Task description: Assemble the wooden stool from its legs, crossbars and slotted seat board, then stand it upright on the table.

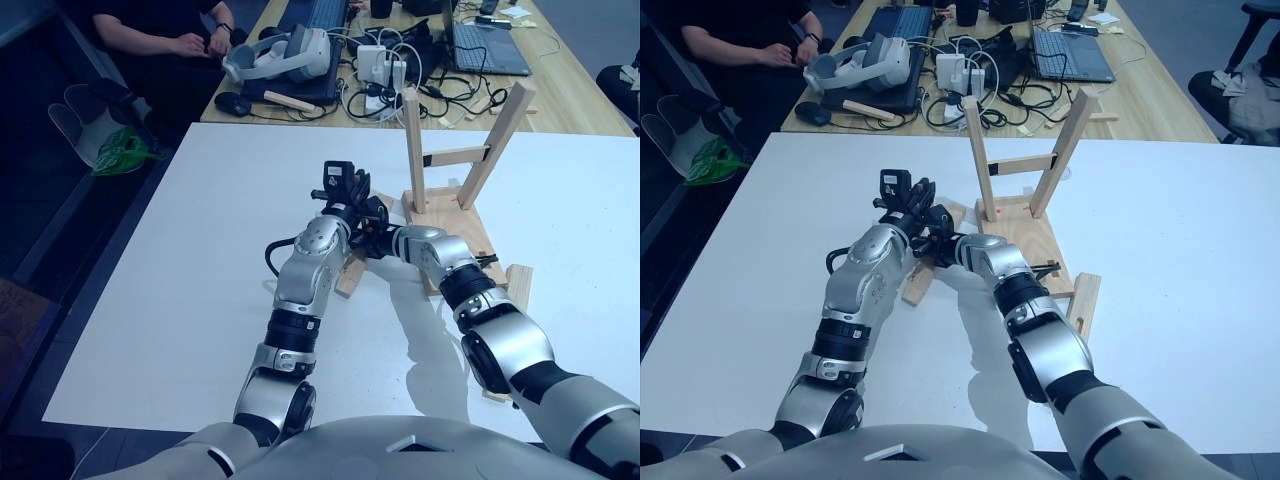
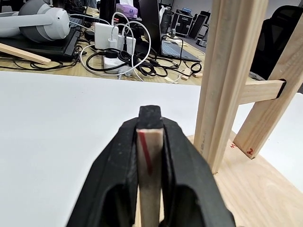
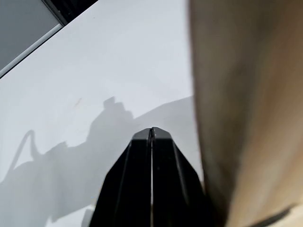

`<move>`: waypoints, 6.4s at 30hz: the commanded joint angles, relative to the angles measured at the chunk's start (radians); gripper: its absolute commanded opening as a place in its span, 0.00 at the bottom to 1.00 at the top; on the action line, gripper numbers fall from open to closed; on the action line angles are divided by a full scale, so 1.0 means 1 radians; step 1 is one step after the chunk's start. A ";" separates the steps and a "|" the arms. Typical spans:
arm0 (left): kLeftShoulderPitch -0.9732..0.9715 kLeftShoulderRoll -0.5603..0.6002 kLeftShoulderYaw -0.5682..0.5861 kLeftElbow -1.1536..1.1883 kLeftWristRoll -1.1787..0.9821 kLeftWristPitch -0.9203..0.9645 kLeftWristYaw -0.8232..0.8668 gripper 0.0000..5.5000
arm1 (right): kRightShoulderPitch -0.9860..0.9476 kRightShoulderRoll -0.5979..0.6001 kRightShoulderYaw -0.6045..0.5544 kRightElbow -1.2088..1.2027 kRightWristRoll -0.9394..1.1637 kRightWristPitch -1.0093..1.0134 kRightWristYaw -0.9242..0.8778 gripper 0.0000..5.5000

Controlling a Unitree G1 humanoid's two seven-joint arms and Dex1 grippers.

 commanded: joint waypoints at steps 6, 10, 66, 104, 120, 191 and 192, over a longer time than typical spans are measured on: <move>0.044 0.001 -0.033 -0.013 0.012 0.068 -0.009 0.08 | -0.061 -0.012 -0.068 0.143 -0.057 -0.064 -0.044 0.00; 0.047 0.006 -0.043 -0.008 0.022 0.062 -0.008 0.08 | 0.004 -0.026 -0.043 -0.022 -0.039 0.001 0.092 0.00; -0.208 0.140 0.000 -0.013 0.033 -0.043 -0.122 0.31 | 0.646 -0.319 -0.363 -1.204 0.471 0.457 -0.131 0.00; 0.059 0.278 -0.116 -0.304 0.001 0.344 -0.198 0.31 | 0.675 -0.277 -0.334 -1.143 0.494 0.422 -0.143 0.00; -0.143 0.304 -0.286 -0.061 0.165 0.234 -0.267 0.31 | 0.725 -0.322 -0.327 -1.219 0.552 0.468 -0.088 0.00; -0.934 0.451 0.253 1.128 0.056 0.001 -0.579 0.19 | 0.737 -0.384 -0.212 -1.391 0.587 0.454 -0.064 0.00; -0.936 0.450 0.297 1.108 0.015 -0.011 -0.551 0.19 | 0.704 -0.372 -0.198 -1.381 0.575 0.449 -0.073 0.00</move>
